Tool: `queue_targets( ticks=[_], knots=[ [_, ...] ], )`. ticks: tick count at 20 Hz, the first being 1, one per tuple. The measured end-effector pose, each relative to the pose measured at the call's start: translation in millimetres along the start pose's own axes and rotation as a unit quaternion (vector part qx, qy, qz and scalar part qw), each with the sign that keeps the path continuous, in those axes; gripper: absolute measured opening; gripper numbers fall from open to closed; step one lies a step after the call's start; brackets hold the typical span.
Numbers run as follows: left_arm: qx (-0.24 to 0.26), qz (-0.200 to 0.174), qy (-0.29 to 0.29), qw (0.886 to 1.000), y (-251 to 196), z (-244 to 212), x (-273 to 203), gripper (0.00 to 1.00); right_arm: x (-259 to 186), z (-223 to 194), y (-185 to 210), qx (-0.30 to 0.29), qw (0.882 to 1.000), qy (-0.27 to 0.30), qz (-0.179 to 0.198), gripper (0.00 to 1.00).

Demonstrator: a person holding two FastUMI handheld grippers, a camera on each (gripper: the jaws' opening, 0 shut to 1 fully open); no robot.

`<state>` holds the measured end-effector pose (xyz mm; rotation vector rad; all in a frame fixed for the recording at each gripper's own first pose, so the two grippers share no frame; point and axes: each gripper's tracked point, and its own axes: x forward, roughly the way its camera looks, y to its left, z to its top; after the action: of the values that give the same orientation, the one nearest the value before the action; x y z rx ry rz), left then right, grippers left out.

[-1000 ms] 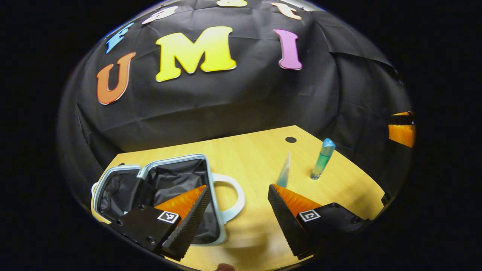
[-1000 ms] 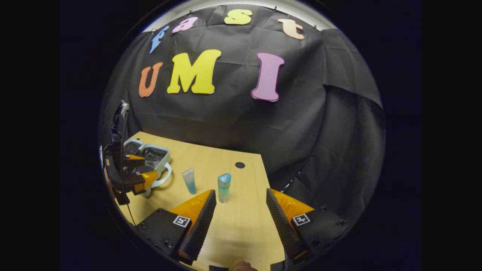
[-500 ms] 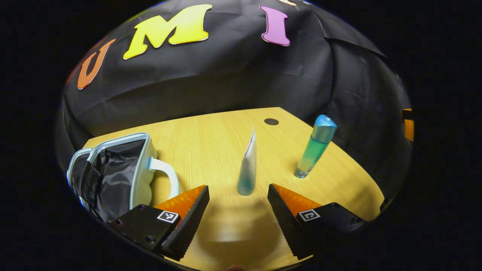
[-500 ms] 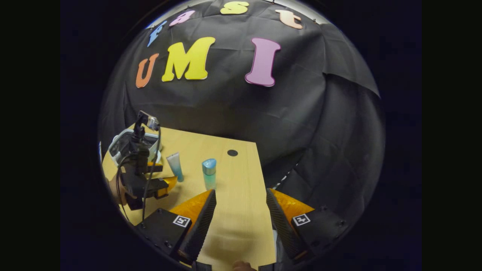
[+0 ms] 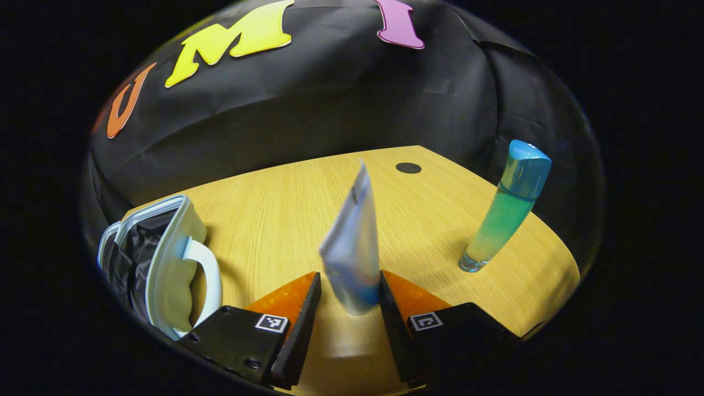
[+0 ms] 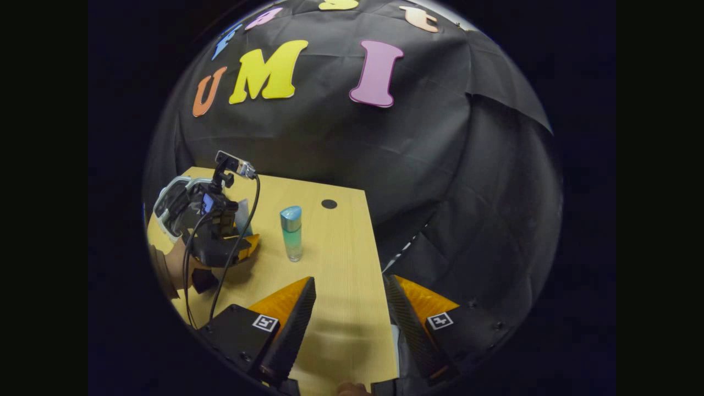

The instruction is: First open the suitcase, pack the skin care products into it, and then close the suitcase.

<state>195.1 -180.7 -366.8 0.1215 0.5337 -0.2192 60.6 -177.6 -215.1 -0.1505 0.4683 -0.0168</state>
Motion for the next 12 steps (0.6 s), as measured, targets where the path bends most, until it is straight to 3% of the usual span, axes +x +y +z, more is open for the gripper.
queue_targets(
  ticks=[3,5,6,8,9,10,11,12],
  knots=[
    [-0.018,-0.006,-0.002,1.0,-3,2,1,0.65,0,-1,-6,-0.003,1.0,-0.001,-0.011,0.79],
    [-0.021,-0.009,0.004,1.0,-5,3,1,0.37,3,0,0,0.002,1.0,0.001,-0.005,0.79],
    [-0.025,-0.012,0.005,1.0,-7,4,-1,0.44,5,1,4,0.005,1.0,0.001,0.0,0.79],
    [-0.048,-0.019,-0.018,0.999,-11,20,-16,0.42,12,4,15,0.026,1.0,0.004,0.017,0.79],
    [-0.05,-0.023,-0.021,0.998,-12,27,-25,0.49,16,5,23,0.04,0.999,0.005,0.028,0.8],
    [-0.047,-0.022,-0.025,0.998,-10,33,-35,0.42,22,5,29,0.053,0.998,0.01,0.034,0.79],
    [-0.046,-0.026,-0.024,0.998,-9,36,-46,0.48,29,5,34,0.061,0.997,0.011,0.037,0.79],
    [-0.046,-0.025,-0.025,0.998,-6,39,-57,0.41,35,7,41,0.064,0.997,0.009,0.042,0.79]
  ],
)
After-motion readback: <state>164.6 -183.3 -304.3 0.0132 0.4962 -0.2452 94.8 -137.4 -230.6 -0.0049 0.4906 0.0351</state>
